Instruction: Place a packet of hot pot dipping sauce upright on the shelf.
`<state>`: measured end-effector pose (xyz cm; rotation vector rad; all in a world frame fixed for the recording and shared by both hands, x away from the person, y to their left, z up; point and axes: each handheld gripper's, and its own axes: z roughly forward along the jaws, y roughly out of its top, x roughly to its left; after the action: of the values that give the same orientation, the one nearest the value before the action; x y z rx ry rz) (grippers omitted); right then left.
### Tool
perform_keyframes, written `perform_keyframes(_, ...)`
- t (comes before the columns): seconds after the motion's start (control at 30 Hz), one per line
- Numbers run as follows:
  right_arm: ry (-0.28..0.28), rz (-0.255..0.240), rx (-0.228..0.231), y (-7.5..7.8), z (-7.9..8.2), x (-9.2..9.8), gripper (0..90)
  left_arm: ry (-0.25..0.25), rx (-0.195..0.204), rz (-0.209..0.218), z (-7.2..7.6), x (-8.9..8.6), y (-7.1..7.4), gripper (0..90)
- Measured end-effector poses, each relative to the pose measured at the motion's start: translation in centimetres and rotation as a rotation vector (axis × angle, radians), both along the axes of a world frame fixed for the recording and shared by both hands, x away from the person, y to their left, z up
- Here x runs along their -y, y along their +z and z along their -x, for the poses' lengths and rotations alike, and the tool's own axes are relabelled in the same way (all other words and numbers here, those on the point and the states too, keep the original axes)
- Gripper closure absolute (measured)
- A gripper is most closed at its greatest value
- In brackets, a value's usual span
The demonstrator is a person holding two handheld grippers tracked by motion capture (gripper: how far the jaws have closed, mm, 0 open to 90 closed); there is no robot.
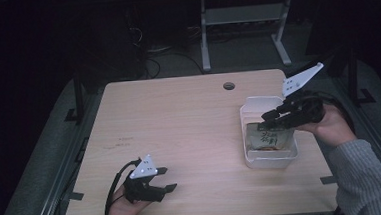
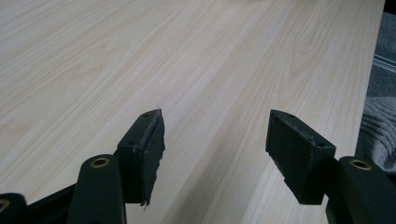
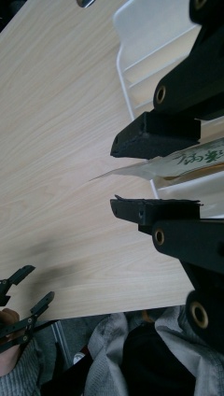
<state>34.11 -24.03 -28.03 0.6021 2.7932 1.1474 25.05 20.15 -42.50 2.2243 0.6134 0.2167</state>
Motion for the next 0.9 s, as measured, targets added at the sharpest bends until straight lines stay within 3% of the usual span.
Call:
perform_keyframes(0.47, 0.074, -0.010, 0.027, 0.6, 1.4, -3.3, 63.9, -0.002, 0.000, 0.000, 0.0, 0.0, 0.0, 36.2)
perform_keyframes(0.9, 0.126, -0.009, 0.002, -1.0, 2.3, -6.7, 60.3, 0.002, 0.002, -0.002, 0.0, -0.2, 0.0, 36.1)
